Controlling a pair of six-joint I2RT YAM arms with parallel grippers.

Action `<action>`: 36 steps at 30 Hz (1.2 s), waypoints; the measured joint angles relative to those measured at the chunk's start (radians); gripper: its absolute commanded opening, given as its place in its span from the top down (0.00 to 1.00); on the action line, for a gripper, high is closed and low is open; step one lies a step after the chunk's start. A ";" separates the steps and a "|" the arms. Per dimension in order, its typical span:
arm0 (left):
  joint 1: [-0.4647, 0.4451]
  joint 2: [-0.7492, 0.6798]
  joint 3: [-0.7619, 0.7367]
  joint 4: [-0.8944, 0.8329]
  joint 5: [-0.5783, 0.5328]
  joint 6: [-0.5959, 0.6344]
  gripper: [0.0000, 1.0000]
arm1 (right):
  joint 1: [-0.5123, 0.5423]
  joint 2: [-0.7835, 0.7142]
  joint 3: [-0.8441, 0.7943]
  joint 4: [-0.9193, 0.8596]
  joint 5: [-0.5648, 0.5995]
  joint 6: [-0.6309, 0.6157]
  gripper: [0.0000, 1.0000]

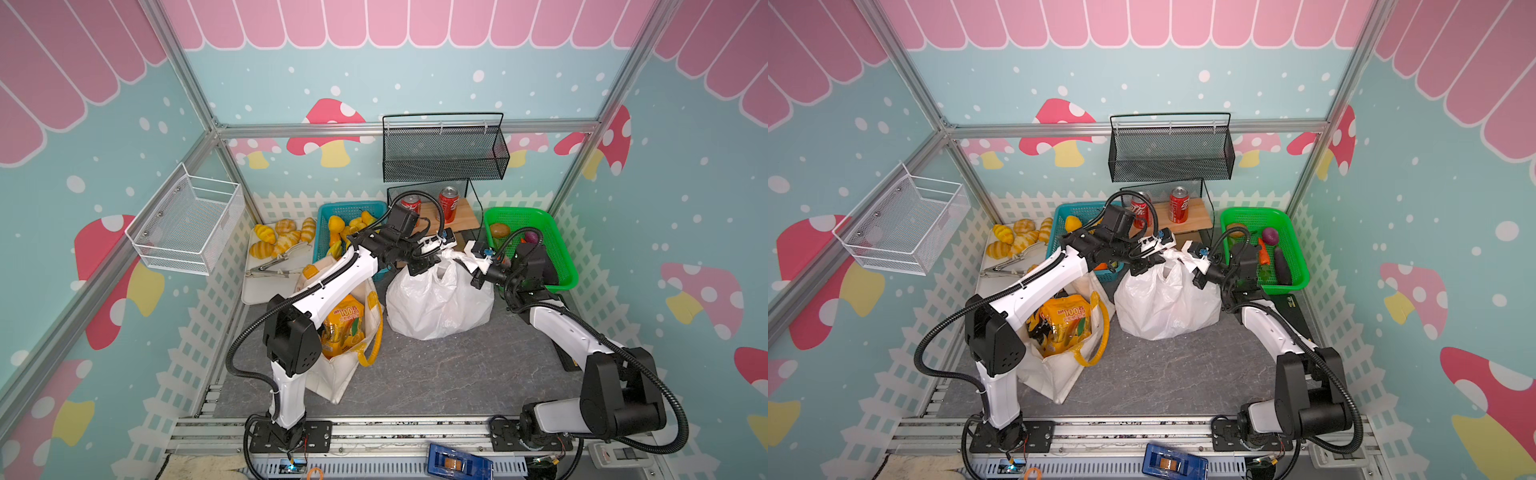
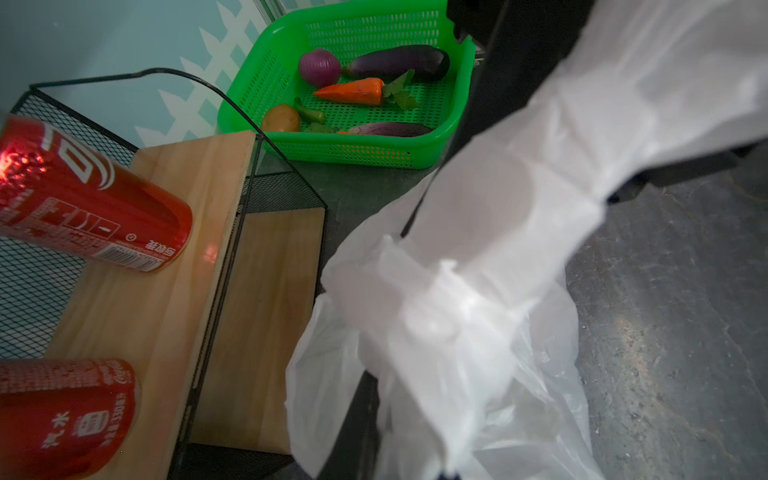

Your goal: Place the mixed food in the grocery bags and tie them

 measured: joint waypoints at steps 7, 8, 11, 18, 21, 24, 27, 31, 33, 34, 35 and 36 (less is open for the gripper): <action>0.000 -0.025 0.001 -0.012 0.005 -0.065 1.00 | 0.023 -0.041 -0.011 -0.008 0.113 -0.051 1.00; 0.000 -0.030 0.001 -0.013 0.006 -0.074 1.00 | 0.026 -0.045 -0.011 -0.010 0.127 -0.057 1.00; 0.000 -0.042 0.001 -0.015 0.012 -0.106 1.00 | 0.038 -0.054 -0.011 -0.013 0.172 -0.069 1.00; -0.007 -0.071 -0.035 0.020 0.051 -0.240 1.00 | 0.082 -0.066 -0.073 0.087 0.257 0.019 1.00; -0.026 -0.106 -0.109 0.085 0.053 -0.328 1.00 | 0.097 -0.075 -0.125 0.165 0.277 0.108 1.00; -0.049 -0.141 -0.188 0.167 0.050 -0.417 1.00 | 0.106 -0.083 -0.168 0.246 0.292 0.211 1.00; -0.080 -0.172 -0.258 0.249 0.037 -0.495 1.00 | 0.112 -0.086 -0.205 0.333 0.291 0.320 1.00; -0.136 -0.193 -0.307 0.339 0.008 -0.583 1.00 | 0.116 -0.087 -0.216 0.411 0.256 0.436 1.00; -0.163 -0.200 -0.320 0.372 -0.016 -0.618 1.00 | 0.116 -0.094 -0.225 0.434 0.236 0.466 1.00; -0.173 -0.203 -0.325 0.385 -0.026 -0.632 1.00 | 0.116 -0.101 -0.232 0.439 0.228 0.476 1.00; -0.184 -0.206 -0.329 0.399 -0.035 -0.648 1.00 | 0.114 -0.113 -0.241 0.444 0.215 0.486 1.00; -0.195 -0.212 -0.335 0.412 -0.045 -0.665 1.00 | 0.106 -0.123 -0.248 0.449 0.196 0.496 1.00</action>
